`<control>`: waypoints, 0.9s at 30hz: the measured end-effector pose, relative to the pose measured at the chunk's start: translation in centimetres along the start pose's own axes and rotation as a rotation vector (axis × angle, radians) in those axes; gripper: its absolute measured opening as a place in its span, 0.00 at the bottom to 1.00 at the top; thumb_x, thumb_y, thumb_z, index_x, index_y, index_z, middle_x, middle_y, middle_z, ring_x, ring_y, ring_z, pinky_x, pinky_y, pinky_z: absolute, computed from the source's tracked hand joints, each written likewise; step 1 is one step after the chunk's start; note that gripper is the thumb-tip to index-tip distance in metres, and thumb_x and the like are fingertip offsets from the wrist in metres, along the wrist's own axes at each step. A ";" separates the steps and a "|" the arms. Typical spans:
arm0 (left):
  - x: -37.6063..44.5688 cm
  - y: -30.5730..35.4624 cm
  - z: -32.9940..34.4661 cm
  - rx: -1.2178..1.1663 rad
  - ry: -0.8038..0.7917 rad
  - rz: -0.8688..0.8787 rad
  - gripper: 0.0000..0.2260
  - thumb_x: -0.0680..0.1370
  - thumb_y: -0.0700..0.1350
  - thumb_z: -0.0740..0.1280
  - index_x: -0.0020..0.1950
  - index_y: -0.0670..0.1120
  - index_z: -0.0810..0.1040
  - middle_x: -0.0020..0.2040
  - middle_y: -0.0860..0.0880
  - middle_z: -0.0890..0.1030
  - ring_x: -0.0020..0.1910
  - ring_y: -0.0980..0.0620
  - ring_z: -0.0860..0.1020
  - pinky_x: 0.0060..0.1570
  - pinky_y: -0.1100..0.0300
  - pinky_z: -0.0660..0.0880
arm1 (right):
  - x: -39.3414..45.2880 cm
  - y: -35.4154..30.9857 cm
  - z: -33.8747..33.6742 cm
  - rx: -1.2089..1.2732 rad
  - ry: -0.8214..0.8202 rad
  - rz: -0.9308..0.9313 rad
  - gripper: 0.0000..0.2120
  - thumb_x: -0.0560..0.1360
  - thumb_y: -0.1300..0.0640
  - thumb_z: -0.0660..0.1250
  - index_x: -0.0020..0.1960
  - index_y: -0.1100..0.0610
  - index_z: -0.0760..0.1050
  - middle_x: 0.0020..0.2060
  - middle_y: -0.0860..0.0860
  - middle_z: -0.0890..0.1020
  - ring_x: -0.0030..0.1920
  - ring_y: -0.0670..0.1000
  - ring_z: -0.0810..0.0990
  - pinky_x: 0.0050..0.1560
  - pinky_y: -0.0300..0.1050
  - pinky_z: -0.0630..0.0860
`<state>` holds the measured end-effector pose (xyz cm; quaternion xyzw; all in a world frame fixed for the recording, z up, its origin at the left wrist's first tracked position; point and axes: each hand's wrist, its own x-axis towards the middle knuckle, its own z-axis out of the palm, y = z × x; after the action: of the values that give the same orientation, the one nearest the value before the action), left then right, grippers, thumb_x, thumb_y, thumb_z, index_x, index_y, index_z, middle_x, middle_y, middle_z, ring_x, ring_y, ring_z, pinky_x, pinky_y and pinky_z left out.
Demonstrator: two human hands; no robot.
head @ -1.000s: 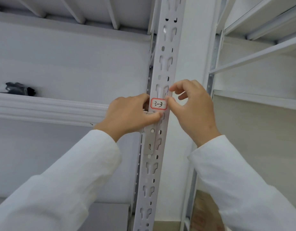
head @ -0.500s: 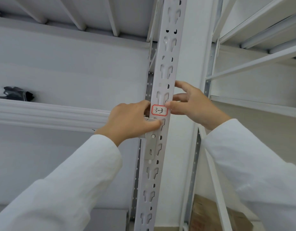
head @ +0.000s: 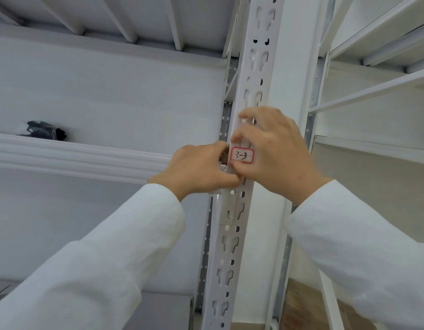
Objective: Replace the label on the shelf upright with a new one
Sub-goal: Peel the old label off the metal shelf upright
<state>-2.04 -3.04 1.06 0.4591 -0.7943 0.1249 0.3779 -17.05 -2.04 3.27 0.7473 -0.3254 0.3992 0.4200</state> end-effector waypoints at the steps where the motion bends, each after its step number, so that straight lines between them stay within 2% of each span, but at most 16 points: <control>1: 0.0 0.0 0.0 0.002 0.004 0.001 0.10 0.68 0.56 0.65 0.42 0.56 0.66 0.33 0.60 0.72 0.35 0.56 0.72 0.34 0.66 0.63 | -0.2 0.0 0.2 -0.004 0.005 -0.009 0.09 0.63 0.52 0.68 0.42 0.54 0.77 0.53 0.51 0.78 0.55 0.54 0.73 0.50 0.49 0.68; 5: 0.2 -0.2 0.2 0.014 0.008 0.004 0.11 0.68 0.57 0.65 0.44 0.54 0.67 0.34 0.58 0.74 0.34 0.57 0.72 0.33 0.66 0.62 | -0.4 -0.3 0.4 0.012 0.012 0.013 0.08 0.63 0.55 0.68 0.41 0.55 0.77 0.50 0.51 0.78 0.53 0.53 0.74 0.48 0.45 0.68; 11: 0.2 -0.2 0.4 0.038 0.028 0.001 0.12 0.68 0.56 0.64 0.35 0.54 0.61 0.32 0.56 0.73 0.31 0.60 0.71 0.31 0.62 0.62 | 0.0 -0.9 0.3 -0.037 0.031 0.040 0.10 0.65 0.57 0.68 0.46 0.56 0.76 0.46 0.50 0.78 0.49 0.54 0.75 0.42 0.42 0.65; 17: 0.2 -0.1 0.3 0.042 0.035 -0.008 0.14 0.69 0.55 0.65 0.34 0.54 0.60 0.31 0.56 0.73 0.31 0.60 0.70 0.31 0.63 0.61 | -0.3 -1.3 0.6 0.020 0.023 0.092 0.13 0.64 0.58 0.68 0.49 0.56 0.74 0.48 0.50 0.77 0.50 0.51 0.72 0.45 0.38 0.65; 20: 0.1 -0.1 0.4 0.031 0.040 -0.009 0.12 0.69 0.55 0.66 0.37 0.54 0.63 0.33 0.56 0.74 0.34 0.54 0.73 0.32 0.64 0.62 | -0.5 -1.4 0.8 0.058 0.027 0.133 0.15 0.65 0.60 0.67 0.52 0.56 0.73 0.50 0.50 0.76 0.52 0.49 0.70 0.47 0.34 0.61; 23: 0.2 -0.1 0.4 0.033 0.056 -0.005 0.11 0.69 0.55 0.66 0.40 0.53 0.66 0.35 0.56 0.76 0.37 0.50 0.74 0.32 0.65 0.62 | -0.5 -1.6 1.0 0.067 0.046 0.153 0.16 0.65 0.61 0.67 0.52 0.57 0.73 0.49 0.51 0.76 0.51 0.51 0.71 0.50 0.36 0.62; 27: 0.2 -0.2 0.4 0.040 0.055 0.000 0.12 0.68 0.56 0.66 0.38 0.54 0.64 0.35 0.55 0.75 0.37 0.49 0.73 0.32 0.65 0.62 | -0.6 -2.1 1.3 0.070 0.087 0.172 0.16 0.63 0.63 0.66 0.51 0.58 0.73 0.48 0.52 0.76 0.49 0.54 0.73 0.53 0.44 0.67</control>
<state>-2.19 -3.51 0.90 0.4631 -0.7808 0.1533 0.3903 -15.21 -2.17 1.55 0.7127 -0.3557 0.4770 0.3715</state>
